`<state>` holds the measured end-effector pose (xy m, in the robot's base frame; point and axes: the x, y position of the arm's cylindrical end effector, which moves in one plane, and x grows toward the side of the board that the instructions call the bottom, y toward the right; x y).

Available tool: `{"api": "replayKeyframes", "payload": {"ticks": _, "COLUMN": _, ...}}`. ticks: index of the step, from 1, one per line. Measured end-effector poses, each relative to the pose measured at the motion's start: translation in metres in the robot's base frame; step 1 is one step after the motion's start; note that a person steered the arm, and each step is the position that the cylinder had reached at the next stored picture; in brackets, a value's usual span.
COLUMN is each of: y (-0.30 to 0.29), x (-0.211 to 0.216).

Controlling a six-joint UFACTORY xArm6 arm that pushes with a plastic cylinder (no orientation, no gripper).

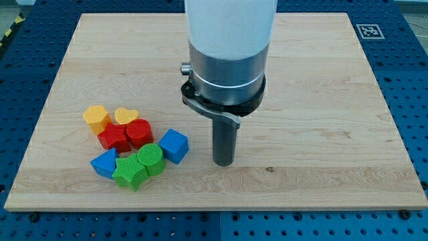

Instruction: Slightly move the blue cube to the right side of the red circle

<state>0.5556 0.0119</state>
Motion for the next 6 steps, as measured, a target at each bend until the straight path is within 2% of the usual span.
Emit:
{"api": "replayKeyframes", "payload": {"ticks": 3, "y": 0.009, "x": -0.006}}
{"api": "replayKeyframes", "payload": {"ticks": 6, "y": -0.032, "x": -0.009}}
